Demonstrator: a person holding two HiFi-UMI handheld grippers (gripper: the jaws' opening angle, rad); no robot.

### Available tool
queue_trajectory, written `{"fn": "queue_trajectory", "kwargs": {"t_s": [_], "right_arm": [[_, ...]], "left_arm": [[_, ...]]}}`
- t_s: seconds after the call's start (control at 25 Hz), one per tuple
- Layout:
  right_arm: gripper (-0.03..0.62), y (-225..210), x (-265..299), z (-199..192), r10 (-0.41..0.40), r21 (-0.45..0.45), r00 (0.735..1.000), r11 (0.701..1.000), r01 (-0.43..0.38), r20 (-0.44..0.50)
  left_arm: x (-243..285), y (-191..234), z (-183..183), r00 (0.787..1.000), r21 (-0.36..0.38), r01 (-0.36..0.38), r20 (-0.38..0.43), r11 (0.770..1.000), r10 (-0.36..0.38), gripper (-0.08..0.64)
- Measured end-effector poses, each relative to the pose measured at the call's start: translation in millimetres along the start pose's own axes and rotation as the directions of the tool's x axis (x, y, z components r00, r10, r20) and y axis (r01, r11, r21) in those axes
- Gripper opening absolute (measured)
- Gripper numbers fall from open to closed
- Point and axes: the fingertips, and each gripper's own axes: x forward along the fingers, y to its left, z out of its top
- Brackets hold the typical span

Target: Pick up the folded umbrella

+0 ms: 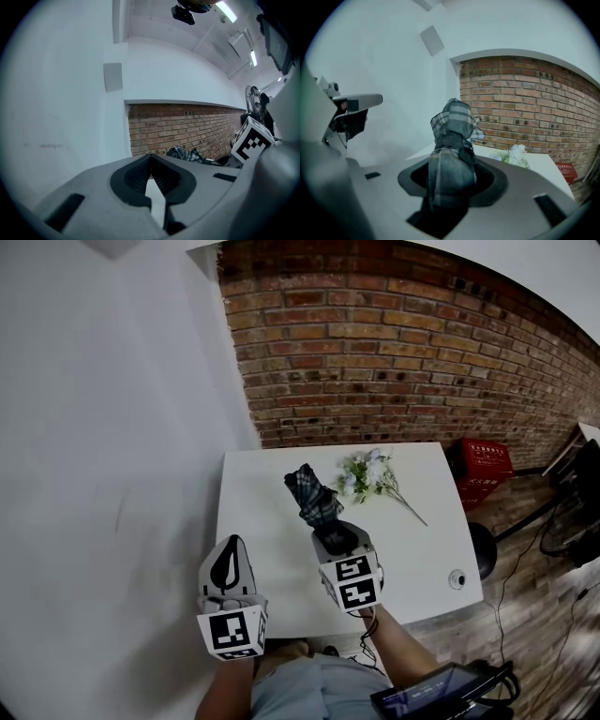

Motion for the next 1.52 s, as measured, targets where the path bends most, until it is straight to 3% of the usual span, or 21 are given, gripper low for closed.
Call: {"fn": "queue_trajectory", "kwargs": {"t_s": [0.84, 1.52], "right_arm": [[0.187, -7, -85, 55, -0.025, -0.014, 0.978, 0.999, 0.029, 0.205], [0.189, -8, -154, 104, -0.028, -0.046, 0.917, 0.998, 0.051, 0.398]], "left_arm": [[-33, -27, 43, 0.997, 0.032, 0.000, 0.078, 0.999, -0.002, 0.006], [-50, -39, 71, 0.990, 0.057, -0.020, 0.137, 0.998, 0.012, 0.006]]}}
